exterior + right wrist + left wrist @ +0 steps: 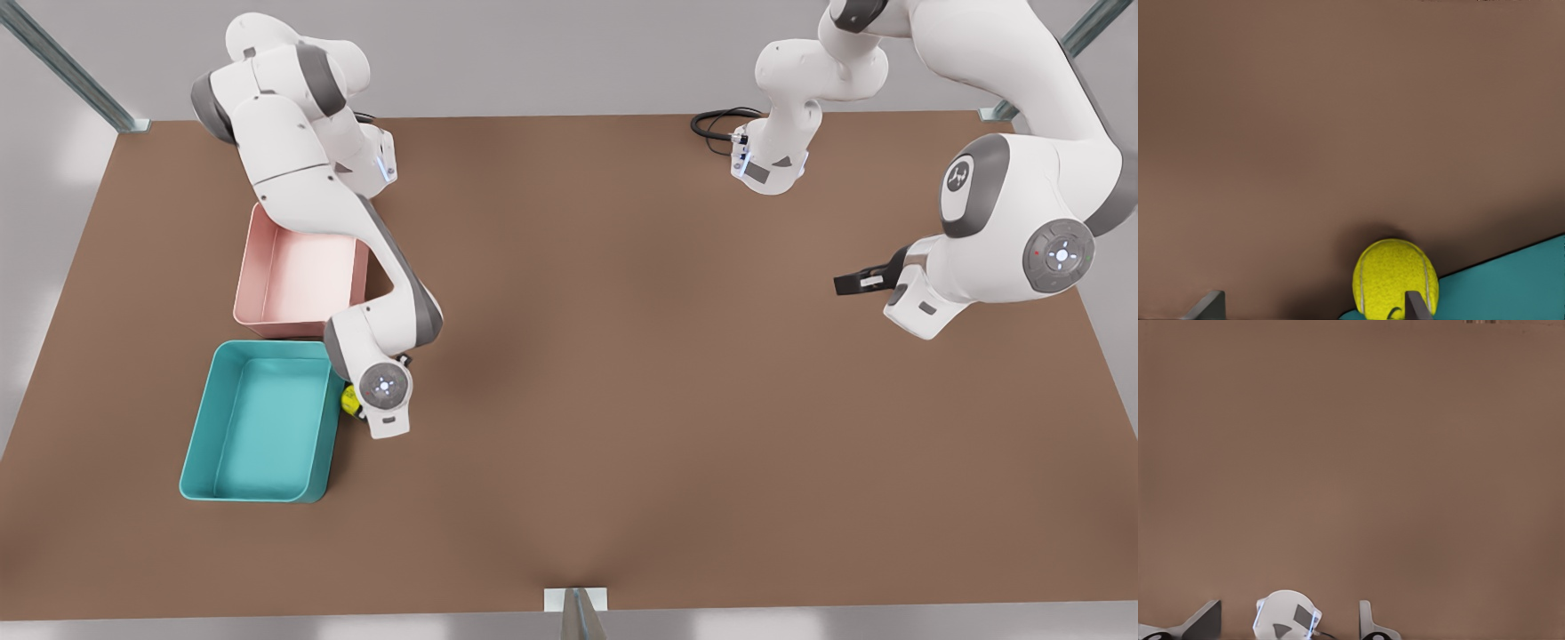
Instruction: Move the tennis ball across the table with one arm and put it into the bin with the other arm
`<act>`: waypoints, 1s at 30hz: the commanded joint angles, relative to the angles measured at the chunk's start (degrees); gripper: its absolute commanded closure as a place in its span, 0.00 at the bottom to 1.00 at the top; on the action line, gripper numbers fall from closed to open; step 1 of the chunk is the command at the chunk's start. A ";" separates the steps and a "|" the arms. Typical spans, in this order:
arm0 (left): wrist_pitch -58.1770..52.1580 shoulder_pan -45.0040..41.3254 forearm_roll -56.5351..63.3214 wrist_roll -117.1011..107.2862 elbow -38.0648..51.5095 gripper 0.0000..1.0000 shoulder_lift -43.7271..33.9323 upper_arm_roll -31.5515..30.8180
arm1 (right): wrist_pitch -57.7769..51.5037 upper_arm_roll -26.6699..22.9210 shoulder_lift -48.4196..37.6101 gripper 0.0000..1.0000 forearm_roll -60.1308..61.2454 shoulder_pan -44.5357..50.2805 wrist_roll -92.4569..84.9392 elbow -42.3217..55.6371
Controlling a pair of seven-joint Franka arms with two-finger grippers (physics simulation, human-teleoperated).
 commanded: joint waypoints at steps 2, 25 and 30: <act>-0.08 0.04 0.04 -3.71 0.05 0.00 -0.04 0.00 | 2.43 -0.13 0.41 0.00 -2.90 -0.66 -24.99 0.03; -0.25 -0.14 -0.22 -3.80 -0.04 0.00 0.04 0.00 | 26.34 2.86 -5.04 0.00 -2.64 -10.77 -47.84 -13.86; -0.34 -0.23 -0.48 -3.80 -0.12 0.00 0.04 0.00 | 26.43 2.77 -4.69 0.00 -2.29 -11.29 -46.69 -14.30</act>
